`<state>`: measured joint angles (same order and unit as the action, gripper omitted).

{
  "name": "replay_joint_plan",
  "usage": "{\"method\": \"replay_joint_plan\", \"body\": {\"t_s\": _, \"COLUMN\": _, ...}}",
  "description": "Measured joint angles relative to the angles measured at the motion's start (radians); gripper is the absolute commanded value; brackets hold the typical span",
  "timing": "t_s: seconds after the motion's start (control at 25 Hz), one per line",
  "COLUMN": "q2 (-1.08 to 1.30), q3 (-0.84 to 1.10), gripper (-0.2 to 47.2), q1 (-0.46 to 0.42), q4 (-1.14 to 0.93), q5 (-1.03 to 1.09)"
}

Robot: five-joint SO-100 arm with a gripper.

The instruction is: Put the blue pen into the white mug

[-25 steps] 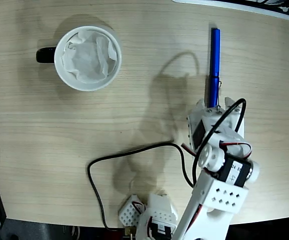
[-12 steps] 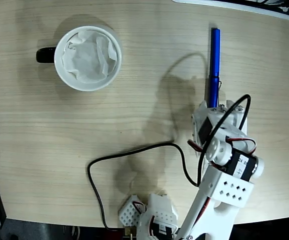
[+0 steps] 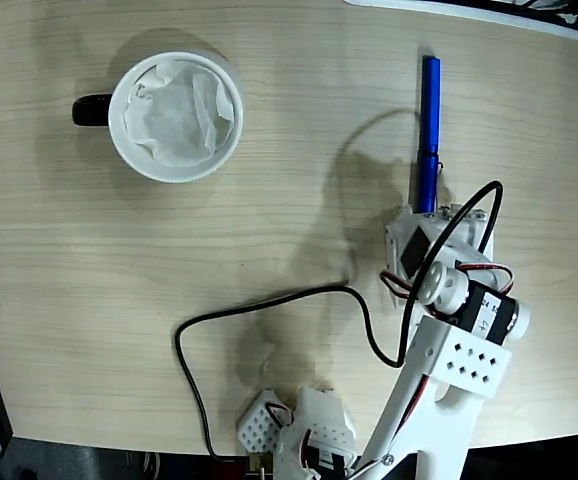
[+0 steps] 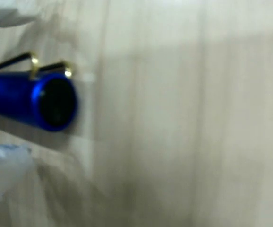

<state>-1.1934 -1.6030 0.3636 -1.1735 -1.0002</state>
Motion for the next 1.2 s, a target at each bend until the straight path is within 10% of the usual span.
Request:
{"method": "replay_joint_plan", "body": {"t_s": 0.72, "q2": 0.049, "q3": 0.025, "gripper": 0.1, "q1": -0.008, "q4": 0.058, "q5": 0.017}}
{"method": "replay_joint_plan", "body": {"t_s": 1.2, "q2": 0.049, "q3": 0.025, "gripper": 0.1, "q1": -0.008, "q4": 0.058, "q5": 0.017}}
